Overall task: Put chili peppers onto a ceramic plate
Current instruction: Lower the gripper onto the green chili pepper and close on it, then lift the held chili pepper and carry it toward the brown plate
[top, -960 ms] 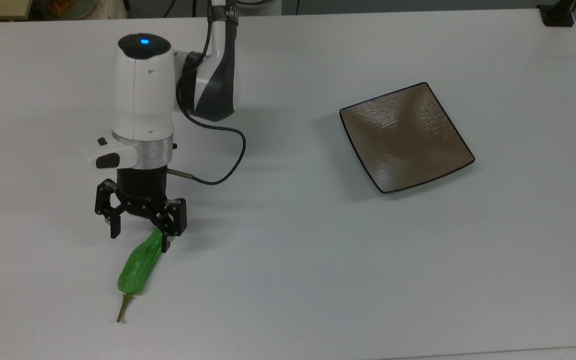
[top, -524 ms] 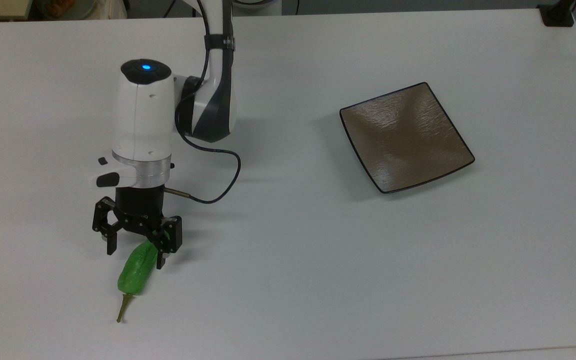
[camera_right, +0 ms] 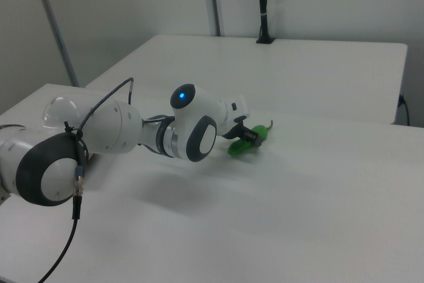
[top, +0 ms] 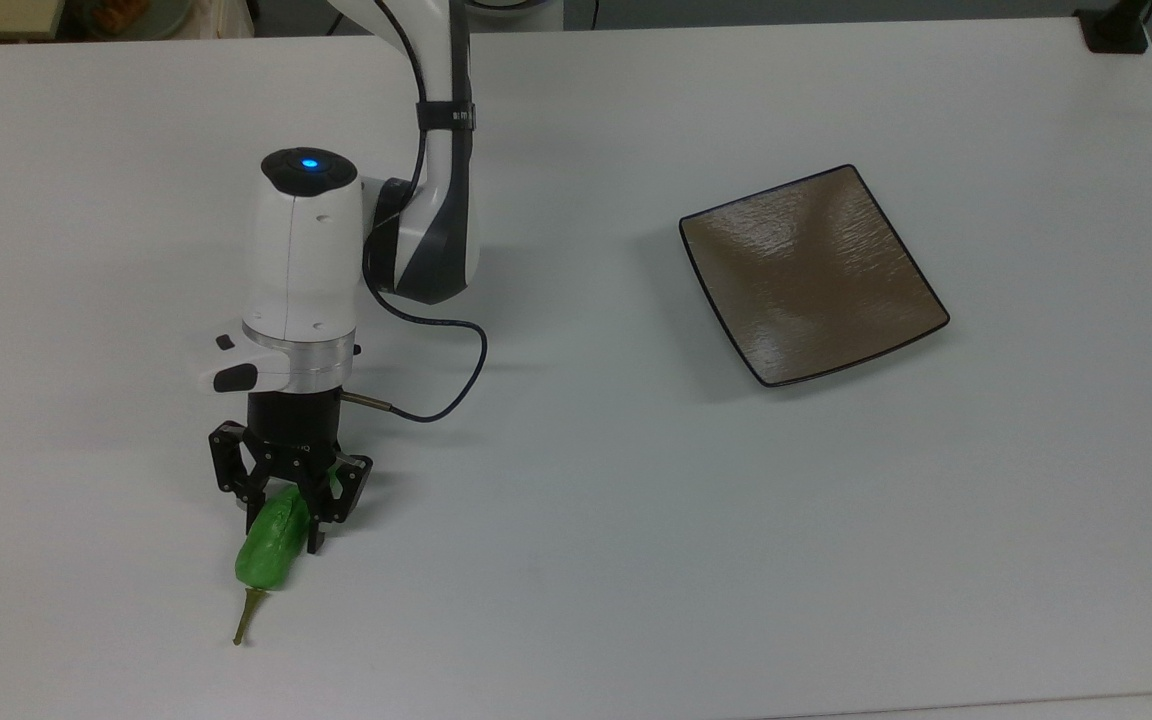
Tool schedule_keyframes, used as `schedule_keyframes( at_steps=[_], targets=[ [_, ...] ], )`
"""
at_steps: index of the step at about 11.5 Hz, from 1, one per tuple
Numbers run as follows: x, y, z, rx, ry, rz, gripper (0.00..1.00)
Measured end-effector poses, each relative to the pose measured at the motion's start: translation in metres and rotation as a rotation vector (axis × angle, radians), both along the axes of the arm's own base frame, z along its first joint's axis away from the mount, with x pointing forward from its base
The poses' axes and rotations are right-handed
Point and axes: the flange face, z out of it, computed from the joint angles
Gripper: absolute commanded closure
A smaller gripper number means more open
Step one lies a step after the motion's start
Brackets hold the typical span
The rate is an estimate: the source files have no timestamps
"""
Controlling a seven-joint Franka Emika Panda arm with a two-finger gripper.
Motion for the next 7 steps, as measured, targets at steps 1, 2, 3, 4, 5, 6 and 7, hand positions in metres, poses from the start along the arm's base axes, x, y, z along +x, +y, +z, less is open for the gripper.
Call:
schedule_keyframes(
  at_steps=[1, 2, 3, 4, 5, 6, 7],
  targets=[
    [0.001, 0.000, 0.001, 0.000, -0.003, 0.000, 0.76],
    [0.001, 0.000, 0.002, 0.000, -0.004, 0.000, 0.76],
    [0.001, 0.000, 0.002, 0.000, -0.004, 0.000, 0.76],
    [0.001, 0.000, 0.002, 0.001, -0.004, -0.001, 0.76],
    [0.001, 0.000, 0.003, 0.003, -0.008, -0.004, 0.76],
    [0.003, 0.001, 0.008, 0.004, -0.016, -0.004, 0.76],
    [0.004, 0.002, 0.017, 0.005, -0.030, -0.004, 0.76]
  ],
)
